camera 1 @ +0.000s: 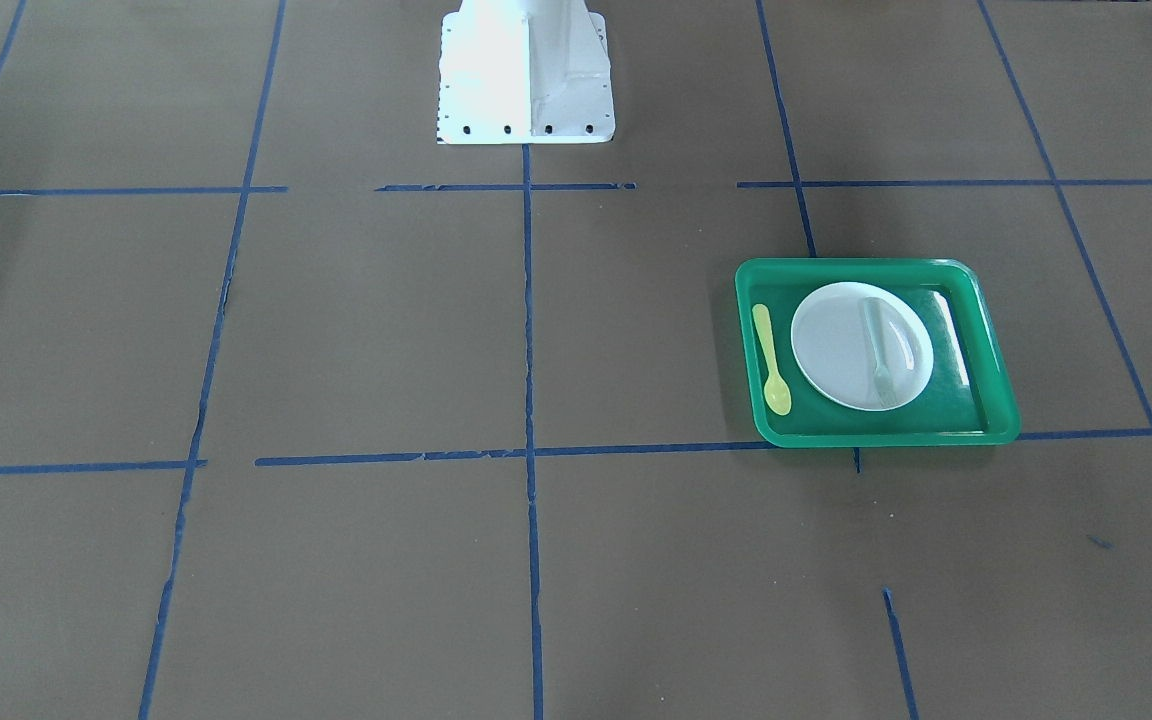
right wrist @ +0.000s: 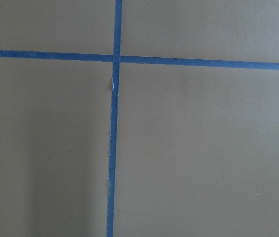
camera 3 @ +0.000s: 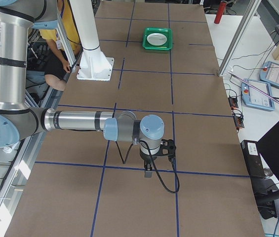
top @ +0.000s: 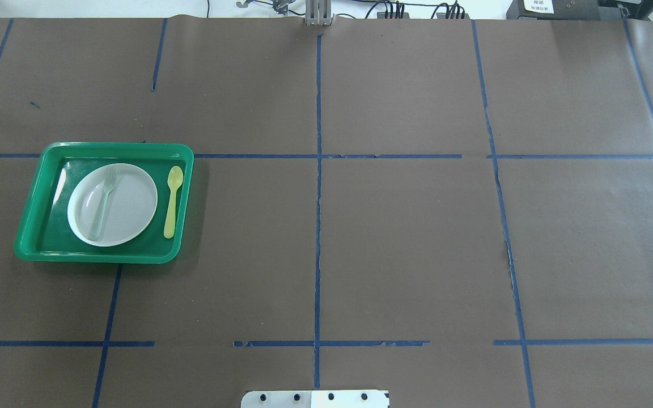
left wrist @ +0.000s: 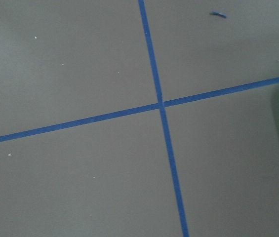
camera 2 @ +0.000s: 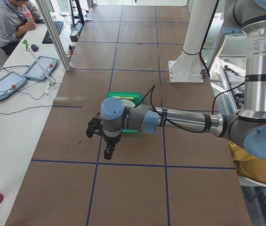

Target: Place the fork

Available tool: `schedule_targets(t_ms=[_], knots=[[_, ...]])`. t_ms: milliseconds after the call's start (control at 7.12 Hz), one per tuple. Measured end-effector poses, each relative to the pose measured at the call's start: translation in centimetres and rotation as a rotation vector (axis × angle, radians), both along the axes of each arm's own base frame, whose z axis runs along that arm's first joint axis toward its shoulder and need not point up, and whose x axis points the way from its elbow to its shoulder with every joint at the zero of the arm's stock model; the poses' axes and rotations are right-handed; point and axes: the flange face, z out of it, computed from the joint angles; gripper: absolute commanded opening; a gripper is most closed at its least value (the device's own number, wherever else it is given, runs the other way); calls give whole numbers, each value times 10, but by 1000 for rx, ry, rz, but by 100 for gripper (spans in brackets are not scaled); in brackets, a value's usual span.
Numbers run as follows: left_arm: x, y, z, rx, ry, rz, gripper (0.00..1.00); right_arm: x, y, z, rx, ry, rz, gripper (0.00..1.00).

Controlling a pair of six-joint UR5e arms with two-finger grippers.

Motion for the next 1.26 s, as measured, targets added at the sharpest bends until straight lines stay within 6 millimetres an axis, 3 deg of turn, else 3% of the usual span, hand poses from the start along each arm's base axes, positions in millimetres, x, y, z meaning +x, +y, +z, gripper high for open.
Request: schedule_targets(t_ms=[421,702,842,982,1263], knots=[[158,-14,-84,-51,81,39,89,0,0,0,0,0,0,100],[254,-21,-103,-73,53,86,83,0,0,0,0,0,0,100],[285,-26,-105,-71,29,93,82,0,0,0,0,0,0,100],[302,-30,-101,-71,16,96,77,0,0,0,0,0,0,100],[314,-34,-90,-71,11,99,74,0,0,0,0,0,0,100]])
